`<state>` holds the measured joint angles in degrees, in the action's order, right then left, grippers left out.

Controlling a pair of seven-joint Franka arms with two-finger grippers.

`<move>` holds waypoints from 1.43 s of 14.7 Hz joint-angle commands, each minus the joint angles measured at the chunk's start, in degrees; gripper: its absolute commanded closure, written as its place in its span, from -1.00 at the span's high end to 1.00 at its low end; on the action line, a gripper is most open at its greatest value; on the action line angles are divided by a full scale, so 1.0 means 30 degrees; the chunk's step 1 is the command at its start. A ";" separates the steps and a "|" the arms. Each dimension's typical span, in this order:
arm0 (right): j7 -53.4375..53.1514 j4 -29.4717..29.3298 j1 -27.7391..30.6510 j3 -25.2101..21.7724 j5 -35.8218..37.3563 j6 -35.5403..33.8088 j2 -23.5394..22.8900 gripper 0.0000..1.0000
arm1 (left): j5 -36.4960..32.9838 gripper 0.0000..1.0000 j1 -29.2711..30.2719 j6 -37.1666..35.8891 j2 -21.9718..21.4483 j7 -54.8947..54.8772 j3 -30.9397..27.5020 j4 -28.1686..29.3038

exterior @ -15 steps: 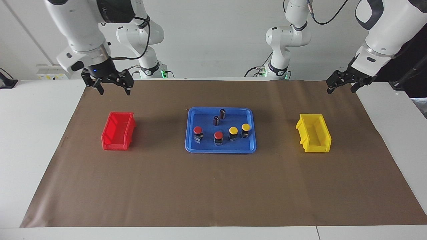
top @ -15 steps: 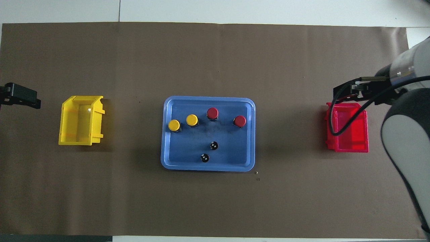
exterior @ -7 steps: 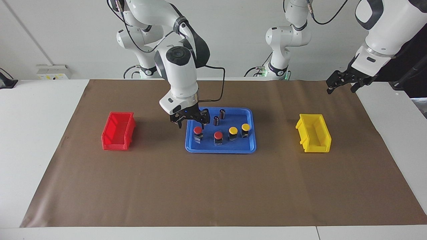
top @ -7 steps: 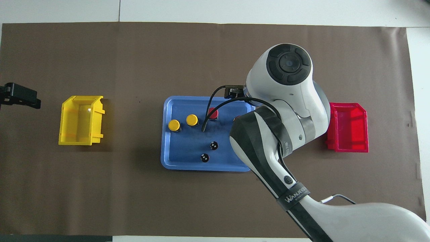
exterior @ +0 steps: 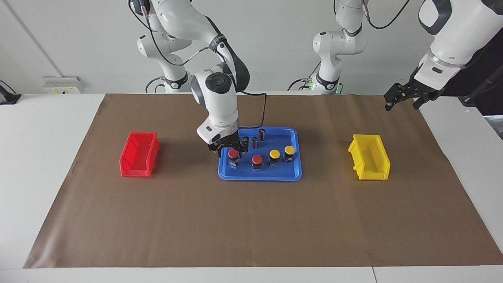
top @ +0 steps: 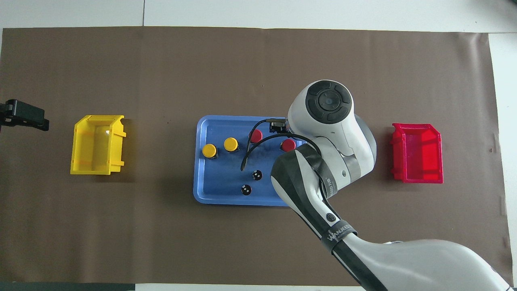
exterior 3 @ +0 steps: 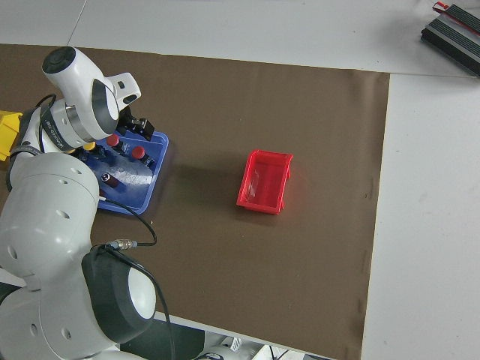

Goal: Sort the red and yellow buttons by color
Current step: 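Reach the right gripper into the tray and grasp a red button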

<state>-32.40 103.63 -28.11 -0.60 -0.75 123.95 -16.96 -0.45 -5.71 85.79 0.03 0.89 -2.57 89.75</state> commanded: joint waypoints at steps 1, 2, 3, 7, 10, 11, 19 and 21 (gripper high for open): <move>-0.0067 0.1110 -0.0179 -0.0095 -0.0219 0.0929 0.0439 0.53 | -0.0377 1.00 0.0086 0.0115 -0.0506 0.0232 0.0124 0.0554; -0.0068 0.1227 -0.0266 -0.0095 -0.0219 0.1104 0.0439 0.50 | -0.0377 1.00 0.0086 0.0115 -0.0506 0.0232 0.0124 0.0554; -0.0068 0.1373 -0.0325 -0.0095 -0.0219 0.1309 0.0410 0.49 | -0.0377 1.00 0.0086 0.0115 -0.0506 0.0232 0.0124 0.0554; -0.0302 0.1433 -0.0733 -0.0095 -0.0219 0.1457 0.0028 0.45 | -0.0377 1.00 0.0086 0.0144 -0.0536 0.0232 0.0124 0.0554; -0.0331 0.1754 -0.0736 -0.0095 -0.0219 0.1428 0.0058 0.36 | -0.0377 1.00 0.0086 0.0115 -0.0506 0.0232 0.0124 0.0554; -0.0302 0.1901 -0.0765 -0.0095 -0.0219 0.1428 0.0116 0.33 | -0.0377 1.00 0.0086 0.0115 -0.0506 0.0232 0.0124 0.0554; -0.0126 0.0914 -0.0532 -0.0124 -0.0248 0.0380 0.0117 -0.56 | -0.0377 1.00 0.0086 0.0144 -0.0536 0.0232 0.0124 0.0554; 0.0280 -0.1513 0.0167 -0.0124 -0.0307 -0.2249 0.0145 -0.59 | -0.0406 1.00 0.0086 0.0260 -0.0506 0.0175 0.0124 0.0554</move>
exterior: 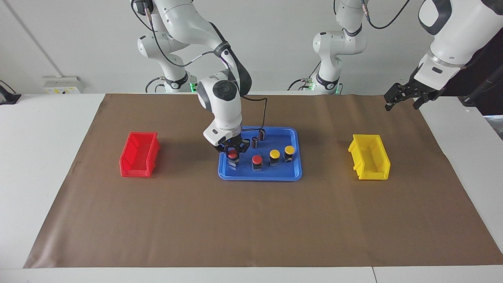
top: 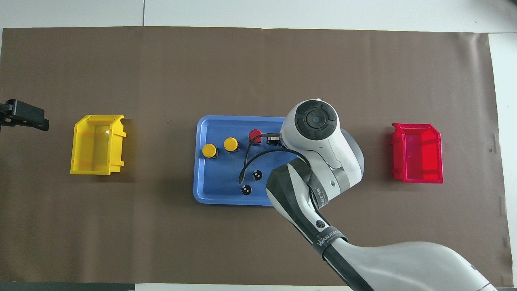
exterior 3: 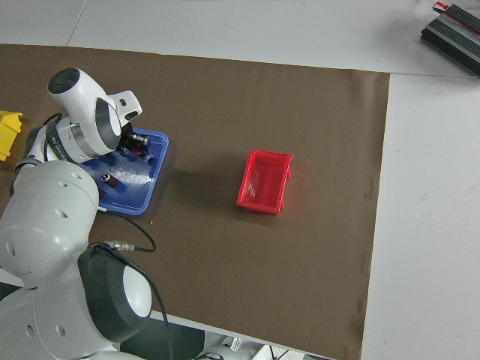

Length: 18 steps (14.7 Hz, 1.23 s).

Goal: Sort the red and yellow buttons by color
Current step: 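Carry the red button to the red bin while the left gripper reaches yellow, then grasp the yellow button with the left gripper while the right gripper releases red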

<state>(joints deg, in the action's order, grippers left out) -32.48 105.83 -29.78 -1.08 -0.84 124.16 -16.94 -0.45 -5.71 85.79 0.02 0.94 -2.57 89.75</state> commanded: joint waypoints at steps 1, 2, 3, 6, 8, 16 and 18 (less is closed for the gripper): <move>0.1383 -0.3043 0.1280 0.0008 -0.0307 -0.3580 0.0401 -0.59 | -0.0378 1.00 -0.0001 0.0319 -0.0506 0.0155 0.0124 0.0553; 0.2786 -0.3138 0.2127 0.0008 -0.0336 -0.4637 0.1274 -0.59 | -0.0348 1.00 -0.0060 0.0348 -0.0448 0.0329 0.0124 0.0350; 0.4627 -0.2820 0.3266 -0.0021 -0.0366 -0.5489 0.2210 -0.58 | -0.0203 1.00 -0.0119 0.0349 -0.0505 0.0708 0.0182 0.0377; 0.9556 -0.1008 0.6753 -0.0021 -0.0395 -0.7429 0.4528 -0.58 | -0.0173 1.00 -0.3210 0.6298 -0.1906 0.4741 0.0622 0.5479; 1.2278 0.0517 0.8368 -0.0021 -0.0366 -0.7257 0.5411 -0.58 | -0.0202 1.00 -0.5470 0.9302 -0.1535 0.8168 0.0680 0.7607; 1.6736 0.5464 1.0951 -0.0080 -0.0366 -0.2547 0.7138 -0.58 | -0.0173 0.93 -0.9757 1.3059 0.2654 1.2575 0.0710 0.8317; 1.6862 0.6233 1.1217 -0.0051 -0.0366 -0.2246 0.7463 -0.58 | -0.0173 0.80 -0.9758 1.3472 0.2980 1.2548 0.0710 0.8520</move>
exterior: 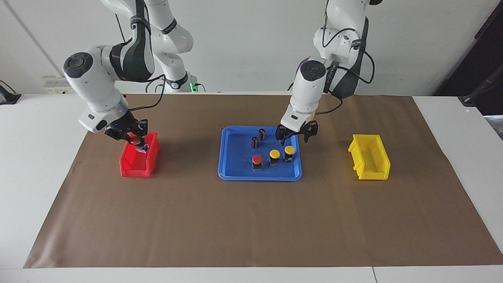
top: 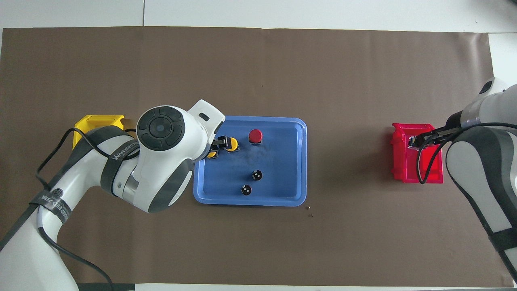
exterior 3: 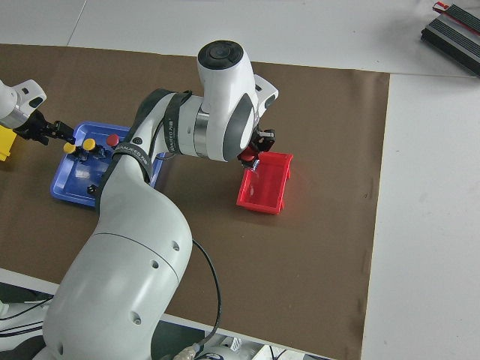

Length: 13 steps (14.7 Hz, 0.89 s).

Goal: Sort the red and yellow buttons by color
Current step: 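Grasp the yellow button with the left gripper while the right gripper releases red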

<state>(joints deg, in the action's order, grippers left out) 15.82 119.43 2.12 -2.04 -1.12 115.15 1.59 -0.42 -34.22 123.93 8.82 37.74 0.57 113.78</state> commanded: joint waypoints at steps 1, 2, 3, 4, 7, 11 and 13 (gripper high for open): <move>0.0731 0.1935 0.0555 0.0271 -0.0271 0.0990 0.1372 -0.58 | -0.0183 0.74 -0.0253 0.0791 -0.0010 0.0253 -0.0336 0.0742; 0.0789 0.2227 0.0554 0.0242 -0.0271 0.1341 0.1402 -0.58 | -0.0183 0.68 -0.0224 0.0791 -0.0069 0.0224 -0.0336 0.0890; 0.0993 0.2549 0.0583 0.0242 -0.0271 0.1634 0.1547 -0.58 | -0.0183 0.64 -0.0224 0.0820 -0.0127 0.0194 -0.0336 0.1065; 0.1198 0.2842 0.0700 0.0242 -0.0271 0.1724 0.1548 -0.58 | -0.0183 0.62 -0.0195 0.0878 -0.0157 0.0194 -0.0336 0.1125; 0.1901 0.3663 0.1140 0.0242 -0.0271 0.2630 0.1752 -0.58 | -0.0183 0.55 -0.0195 0.1228 -0.0186 0.0165 -0.0307 0.1359; 0.1903 0.4191 0.1140 0.0242 -0.0271 0.3186 0.1812 -0.58 | -0.0183 0.54 -0.0078 0.1728 -0.0158 0.0106 -0.0307 0.1565; 0.1961 0.5243 0.1140 0.0242 -0.0271 0.4328 0.1987 -0.58 | -0.0183 0.51 -0.0078 0.2194 -0.0011 0.0106 -0.0307 0.1536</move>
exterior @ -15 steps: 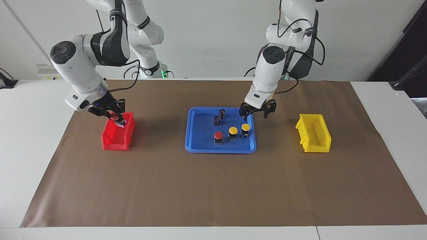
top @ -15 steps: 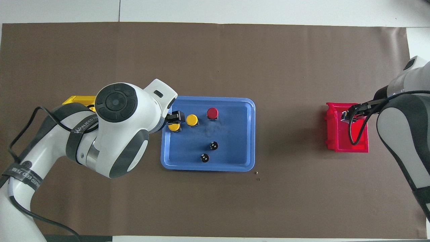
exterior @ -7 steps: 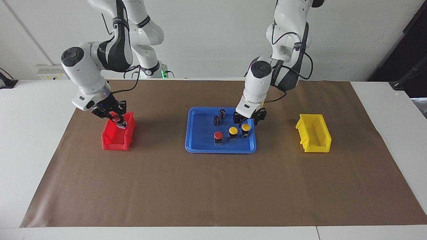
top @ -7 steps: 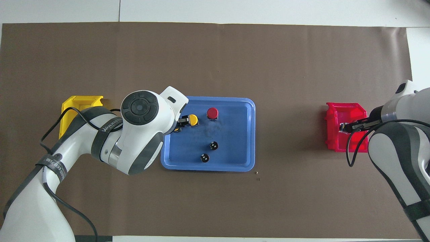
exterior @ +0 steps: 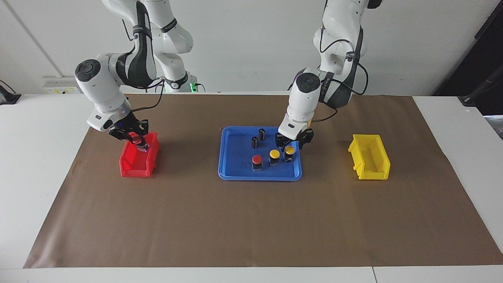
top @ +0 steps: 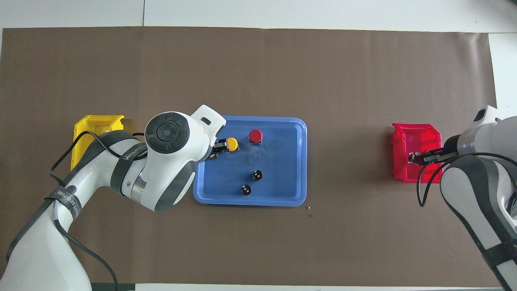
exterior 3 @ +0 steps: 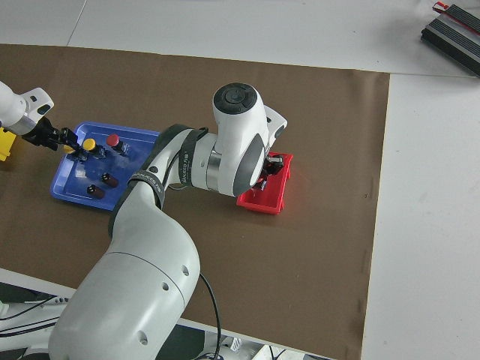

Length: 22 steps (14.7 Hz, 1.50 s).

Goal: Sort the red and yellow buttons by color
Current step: 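Grasp the yellow button with the left gripper while the right gripper releases red, then drop the yellow button into the yellow bin while the right gripper reaches red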

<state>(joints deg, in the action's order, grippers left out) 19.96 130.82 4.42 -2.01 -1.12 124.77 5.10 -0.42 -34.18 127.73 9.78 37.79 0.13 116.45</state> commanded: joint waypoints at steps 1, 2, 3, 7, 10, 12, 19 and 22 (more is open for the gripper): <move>0.0554 0.1712 0.0372 0.0232 -0.0241 0.1327 0.0673 -0.58 | -0.0183 0.45 -0.0062 0.1044 -0.0272 0.0090 -0.0160 0.0674; 0.0554 0.1975 0.0372 0.0232 -0.0241 0.1967 0.0672 -0.58 | -0.0183 0.39 -0.0061 0.1045 -0.0213 0.0090 -0.0160 0.0674; 0.0554 0.2297 0.0343 0.0232 -0.0241 0.2380 0.0701 -0.58 | -0.0183 0.38 -0.0090 0.1045 -0.0154 0.0090 -0.0160 0.0674; 0.0730 0.2681 0.0694 0.0203 -0.0241 0.2853 0.0613 -0.57 | -0.0067 -0.22 -0.0178 0.1075 -0.0007 0.0206 -0.0160 0.0674; 0.0700 0.2886 0.0694 0.0203 -0.0241 0.2882 0.0642 -0.45 | 0.0198 -0.94 -0.0179 0.1017 0.0051 0.0266 -0.0160 0.0413; 0.0701 0.2886 0.0723 0.0203 -0.0241 0.2853 0.0643 -0.09 | 0.0548 -0.97 -0.0208 -0.0032 -0.0006 0.0266 -0.0160 -0.0086; 0.0526 -0.0936 0.0578 0.0261 -0.0124 -0.1000 -0.0233 0.80 | 0.0784 -0.97 0.4085 -0.9437 -0.1764 -0.7742 -0.0688 -0.3514; -0.1777 -0.5916 -0.0732 0.0378 -0.0270 -0.4784 -0.1929 0.99 | 0.0581 -0.97 0.7750 -0.9561 -0.2145 -1.2993 -0.0717 -0.3516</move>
<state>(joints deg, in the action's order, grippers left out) 19.10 124.04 4.97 -1.47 -1.17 117.18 4.65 0.46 -16.70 100.42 3.76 7.09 -2.34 106.05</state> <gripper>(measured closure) 0.004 0.595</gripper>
